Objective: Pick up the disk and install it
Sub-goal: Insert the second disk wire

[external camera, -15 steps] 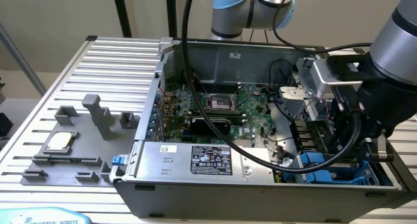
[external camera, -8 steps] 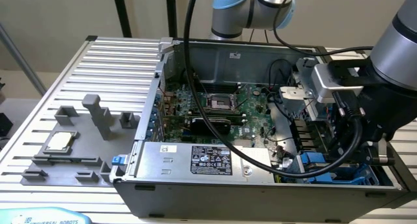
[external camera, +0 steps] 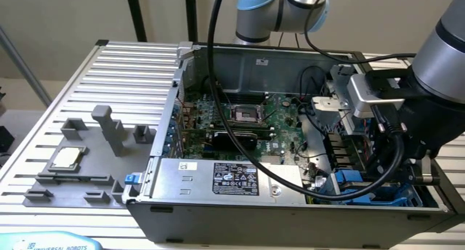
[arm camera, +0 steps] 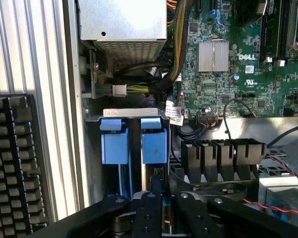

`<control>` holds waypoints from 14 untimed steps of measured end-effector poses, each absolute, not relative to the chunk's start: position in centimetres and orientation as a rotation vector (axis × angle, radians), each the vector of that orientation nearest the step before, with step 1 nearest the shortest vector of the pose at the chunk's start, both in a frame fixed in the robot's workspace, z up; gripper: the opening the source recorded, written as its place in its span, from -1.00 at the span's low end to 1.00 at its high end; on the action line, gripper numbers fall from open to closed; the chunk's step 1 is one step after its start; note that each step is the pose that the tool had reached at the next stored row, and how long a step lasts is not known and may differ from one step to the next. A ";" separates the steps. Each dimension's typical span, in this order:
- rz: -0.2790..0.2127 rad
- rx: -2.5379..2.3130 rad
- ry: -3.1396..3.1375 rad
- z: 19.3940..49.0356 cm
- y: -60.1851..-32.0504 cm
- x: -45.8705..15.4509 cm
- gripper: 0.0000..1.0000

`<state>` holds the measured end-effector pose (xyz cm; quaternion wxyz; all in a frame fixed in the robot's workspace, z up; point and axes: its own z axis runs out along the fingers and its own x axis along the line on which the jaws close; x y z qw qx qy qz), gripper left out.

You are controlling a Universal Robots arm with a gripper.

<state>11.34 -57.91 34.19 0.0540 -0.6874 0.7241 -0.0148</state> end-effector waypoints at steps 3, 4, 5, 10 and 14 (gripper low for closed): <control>-0.047 -2.091 2.196 34.2 -57.9 11.4 -0.67; -0.047 -2.091 2.196 34.2 -57.9 11.4 -0.67; -0.047 -2.091 2.197 34.2 -57.9 11.4 -0.67; -0.048 -2.091 2.197 34.1 -57.9 11.4 -0.67; -0.047 -2.091 2.197 34.0 -57.9 11.4 -0.67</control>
